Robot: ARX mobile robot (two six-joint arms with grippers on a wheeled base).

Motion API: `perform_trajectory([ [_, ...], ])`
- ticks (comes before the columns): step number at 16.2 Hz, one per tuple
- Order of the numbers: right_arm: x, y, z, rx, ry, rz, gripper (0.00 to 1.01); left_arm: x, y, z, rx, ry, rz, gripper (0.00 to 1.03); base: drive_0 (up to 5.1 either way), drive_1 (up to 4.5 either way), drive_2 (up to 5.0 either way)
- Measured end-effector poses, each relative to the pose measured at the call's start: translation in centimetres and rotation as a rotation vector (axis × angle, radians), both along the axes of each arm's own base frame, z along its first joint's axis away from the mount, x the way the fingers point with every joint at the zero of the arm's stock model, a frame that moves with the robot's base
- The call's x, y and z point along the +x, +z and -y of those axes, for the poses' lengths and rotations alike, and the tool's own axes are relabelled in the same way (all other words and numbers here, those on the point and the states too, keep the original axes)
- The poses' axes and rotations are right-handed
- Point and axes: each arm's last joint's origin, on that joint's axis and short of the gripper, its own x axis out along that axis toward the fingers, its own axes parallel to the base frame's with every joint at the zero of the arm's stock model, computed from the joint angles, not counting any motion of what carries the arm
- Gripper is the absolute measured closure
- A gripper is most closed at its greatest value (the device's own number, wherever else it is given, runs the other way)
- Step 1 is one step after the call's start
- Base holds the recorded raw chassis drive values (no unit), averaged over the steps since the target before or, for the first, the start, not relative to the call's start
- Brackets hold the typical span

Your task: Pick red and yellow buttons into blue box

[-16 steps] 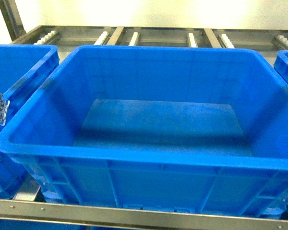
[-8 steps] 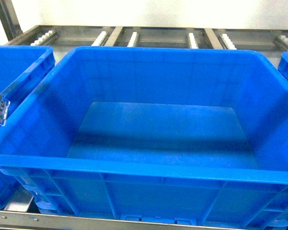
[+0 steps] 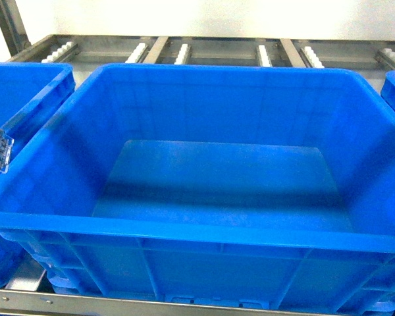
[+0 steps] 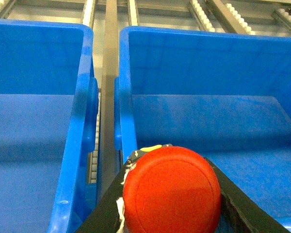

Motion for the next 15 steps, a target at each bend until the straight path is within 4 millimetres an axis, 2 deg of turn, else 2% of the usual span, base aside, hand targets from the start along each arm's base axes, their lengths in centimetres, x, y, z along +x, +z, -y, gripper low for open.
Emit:
perform_trajectory([
  [2, 2.4, 0.6, -2.1, -0.017, 0.057, -0.083, 0.71, 0.0, 0.0, 0.0, 0.000, 0.000, 0.000, 0.71, 0.0, 0.00, 0.0],
  [5, 7.4, 0.5, -6.1, -0.036, 0.143, -0.196, 0.71, 0.0, 0.0, 0.0, 0.000, 0.000, 0.000, 0.71, 0.0, 0.00, 0.0],
  [8, 12.8, -1.7, -8.8, -0.077, 0.181, -0.393, 0.71, 0.0, 0.0, 0.0, 0.000, 0.000, 0.000, 0.71, 0.0, 0.00, 0.0],
  [10, 15.2, -3.6, -10.0, -0.108, 0.206, -0.525, 0.71, 0.0, 0.0, 0.0, 0.000, 0.000, 0.000, 0.71, 0.0, 0.00, 0.0],
  [11, 15.7, -4.4, -10.3, -0.114, 0.220, -0.571, 0.69, 0.0, 0.0, 0.0, 0.000, 0.000, 0.000, 0.71, 0.0, 0.00, 0.0],
  [15, 15.5, -3.5, -10.1, -0.063, 0.203, -0.470, 0.26, 0.0, 0.0, 0.0, 0.000, 0.000, 0.000, 0.71, 0.0, 0.00, 0.0],
])
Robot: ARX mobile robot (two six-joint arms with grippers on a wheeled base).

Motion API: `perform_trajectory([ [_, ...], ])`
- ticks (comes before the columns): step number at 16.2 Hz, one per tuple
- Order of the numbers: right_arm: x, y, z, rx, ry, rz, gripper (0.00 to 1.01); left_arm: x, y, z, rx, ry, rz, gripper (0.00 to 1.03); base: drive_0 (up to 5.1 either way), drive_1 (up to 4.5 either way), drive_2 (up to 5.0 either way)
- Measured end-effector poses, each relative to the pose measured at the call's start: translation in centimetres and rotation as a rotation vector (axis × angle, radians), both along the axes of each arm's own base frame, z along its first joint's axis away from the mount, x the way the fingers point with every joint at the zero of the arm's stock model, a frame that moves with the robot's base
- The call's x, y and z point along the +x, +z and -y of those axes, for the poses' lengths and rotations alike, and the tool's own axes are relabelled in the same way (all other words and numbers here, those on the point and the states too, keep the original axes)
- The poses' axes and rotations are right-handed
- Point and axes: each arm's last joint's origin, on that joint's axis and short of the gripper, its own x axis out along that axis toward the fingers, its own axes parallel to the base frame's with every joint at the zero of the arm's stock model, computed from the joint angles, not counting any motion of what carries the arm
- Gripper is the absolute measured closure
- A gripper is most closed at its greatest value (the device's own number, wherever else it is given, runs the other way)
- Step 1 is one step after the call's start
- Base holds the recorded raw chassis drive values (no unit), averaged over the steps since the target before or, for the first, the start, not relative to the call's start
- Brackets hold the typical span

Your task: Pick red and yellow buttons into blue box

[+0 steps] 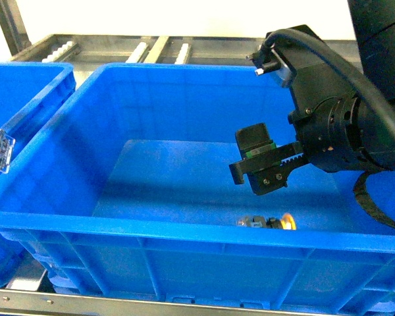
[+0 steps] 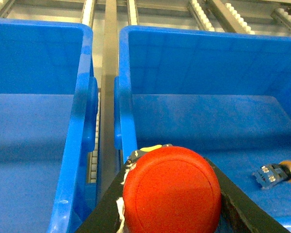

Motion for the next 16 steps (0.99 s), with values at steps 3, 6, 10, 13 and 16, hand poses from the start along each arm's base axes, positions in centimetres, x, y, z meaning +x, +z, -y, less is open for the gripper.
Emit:
perform_trajectory([
  [3, -1.8, 1.8, 3.5, 0.085, -0.097, 0.175, 0.03, 0.0, 0.0, 0.0, 0.000, 0.000, 0.000, 0.71, 0.0, 0.00, 0.0],
  [6, -5.8, 3.6, 8.4, 0.137, -0.180, 0.281, 0.03, 0.0, 0.0, 0.0, 0.000, 0.000, 0.000, 0.71, 0.0, 0.00, 0.0],
  [10, -12.6, 4.5, 13.7, 0.132, -0.329, 0.487, 0.03, 0.0, 0.0, 0.0, 0.000, 0.000, 0.000, 0.71, 0.0, 0.00, 0.0],
  [13, -17.9, 1.9, 16.1, 0.138, -0.476, 0.509, 0.03, 0.0, 0.0, 0.0, 0.000, 0.000, 0.000, 0.71, 0.0, 0.00, 0.0],
  [16, -20.5, 1.3, 15.3, 0.168, -0.496, 0.546, 0.03, 0.0, 0.0, 0.0, 0.000, 0.001, -0.001, 0.71, 0.0, 0.00, 0.0],
])
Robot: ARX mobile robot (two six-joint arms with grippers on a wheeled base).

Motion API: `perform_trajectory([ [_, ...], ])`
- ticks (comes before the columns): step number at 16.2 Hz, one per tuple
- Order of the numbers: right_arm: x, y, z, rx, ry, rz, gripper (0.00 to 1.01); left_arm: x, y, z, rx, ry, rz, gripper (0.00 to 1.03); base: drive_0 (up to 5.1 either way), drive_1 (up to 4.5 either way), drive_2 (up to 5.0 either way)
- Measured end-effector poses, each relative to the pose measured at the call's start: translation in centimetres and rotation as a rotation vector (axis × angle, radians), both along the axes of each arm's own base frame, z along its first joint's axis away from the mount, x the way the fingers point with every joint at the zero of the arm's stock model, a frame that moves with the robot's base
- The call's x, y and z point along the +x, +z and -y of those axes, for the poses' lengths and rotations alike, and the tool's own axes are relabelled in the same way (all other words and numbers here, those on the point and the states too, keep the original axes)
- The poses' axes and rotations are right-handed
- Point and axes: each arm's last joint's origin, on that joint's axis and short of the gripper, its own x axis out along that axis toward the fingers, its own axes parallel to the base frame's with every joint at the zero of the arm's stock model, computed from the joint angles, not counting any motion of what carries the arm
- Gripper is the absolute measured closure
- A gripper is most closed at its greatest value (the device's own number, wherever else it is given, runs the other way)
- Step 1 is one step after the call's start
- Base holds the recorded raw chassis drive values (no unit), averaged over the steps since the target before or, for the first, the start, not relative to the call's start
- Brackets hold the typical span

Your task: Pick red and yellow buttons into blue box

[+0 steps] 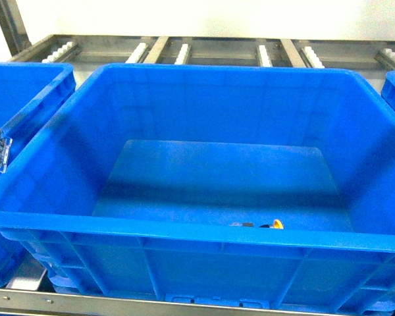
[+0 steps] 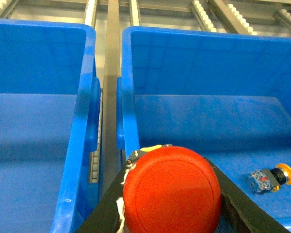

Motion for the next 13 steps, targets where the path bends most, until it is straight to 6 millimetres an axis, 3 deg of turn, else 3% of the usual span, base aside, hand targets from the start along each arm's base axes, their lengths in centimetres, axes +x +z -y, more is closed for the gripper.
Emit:
perform_trajectory([
  [5, 0.2, -0.1, -0.2, 0.004, -0.029, -0.004, 0.03, 0.1, 0.2, 0.0, -0.002, 0.001, 0.023, 0.71, 0.0, 0.00, 0.0],
  [7, 0.2, -0.1, -0.2, 0.005, -0.030, -0.003, 0.03, 1.0, 0.5, 0.6, -0.004, -0.027, 0.029, 0.71, 0.0, 0.00, 0.0],
  [10, 0.2, -0.1, -0.2, 0.005, -0.030, -0.003, 0.03, 5.0, 2.6, 3.3, 0.008, -0.168, 0.062, 0.71, 0.0, 0.00, 0.0],
  [13, 0.2, -0.1, -0.2, 0.005, -0.030, -0.003, 0.03, 10.1, 1.6, 6.7, 0.104, -0.300, -0.031, 0.71, 0.0, 0.00, 0.0],
])
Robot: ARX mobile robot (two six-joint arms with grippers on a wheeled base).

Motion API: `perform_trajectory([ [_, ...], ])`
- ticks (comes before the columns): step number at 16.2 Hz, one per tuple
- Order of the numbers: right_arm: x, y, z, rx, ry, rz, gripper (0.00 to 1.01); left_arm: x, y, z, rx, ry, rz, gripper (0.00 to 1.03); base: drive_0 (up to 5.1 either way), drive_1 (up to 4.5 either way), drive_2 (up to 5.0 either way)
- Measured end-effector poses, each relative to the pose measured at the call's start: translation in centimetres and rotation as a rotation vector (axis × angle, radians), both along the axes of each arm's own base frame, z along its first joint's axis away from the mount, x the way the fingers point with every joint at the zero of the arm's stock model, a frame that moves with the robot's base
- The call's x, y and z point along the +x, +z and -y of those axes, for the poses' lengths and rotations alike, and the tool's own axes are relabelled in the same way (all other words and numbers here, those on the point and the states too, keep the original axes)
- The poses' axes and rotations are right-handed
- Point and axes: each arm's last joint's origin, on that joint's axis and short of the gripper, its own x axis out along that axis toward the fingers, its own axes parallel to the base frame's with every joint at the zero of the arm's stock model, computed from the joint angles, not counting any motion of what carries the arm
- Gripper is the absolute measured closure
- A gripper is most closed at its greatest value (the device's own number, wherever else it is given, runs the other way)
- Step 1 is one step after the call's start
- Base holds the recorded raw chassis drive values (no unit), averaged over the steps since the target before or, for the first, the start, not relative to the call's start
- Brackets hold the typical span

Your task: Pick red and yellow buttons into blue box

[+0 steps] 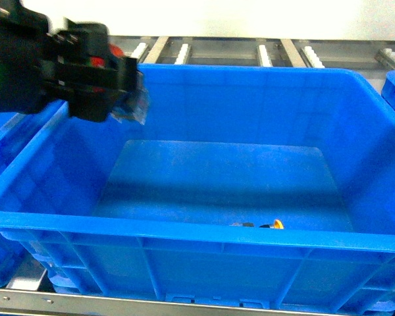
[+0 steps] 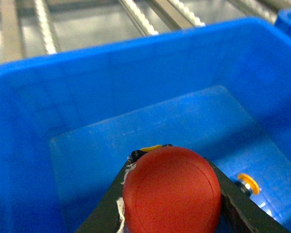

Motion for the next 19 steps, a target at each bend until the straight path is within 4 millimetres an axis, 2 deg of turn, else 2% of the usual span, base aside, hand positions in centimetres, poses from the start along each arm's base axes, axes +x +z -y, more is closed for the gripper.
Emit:
perform_trajectory([
  [2, 0.0, 0.0, 0.0, 0.000, 0.000, 0.000, 0.03, 3.2, -2.7, 1.5, 0.073, -0.033, -0.115, 0.71, 0.0, 0.00, 0.0],
  [4, 0.0, 0.0, 0.0, 0.000, 0.000, 0.000, 0.03, 4.4, -5.1, 2.1, 0.107, -0.039, -0.198, 0.71, 0.0, 0.00, 0.0],
  [10, 0.0, 0.0, 0.0, 0.000, 0.000, 0.000, 0.03, 4.5, -4.6, 3.2, 0.128, -0.068, -0.133, 0.71, 0.0, 0.00, 0.0],
  [16, 0.0, 0.0, 0.0, 0.000, 0.000, 0.000, 0.03, 4.6, -4.4, 3.2, 0.121, -0.070, -0.109, 0.71, 0.0, 0.00, 0.0],
  [19, 0.0, 0.0, 0.0, 0.000, 0.000, 0.000, 0.03, 4.4, -4.1, 2.9, 0.104, -0.071, -0.086, 0.27, 0.0, 0.00, 0.0],
])
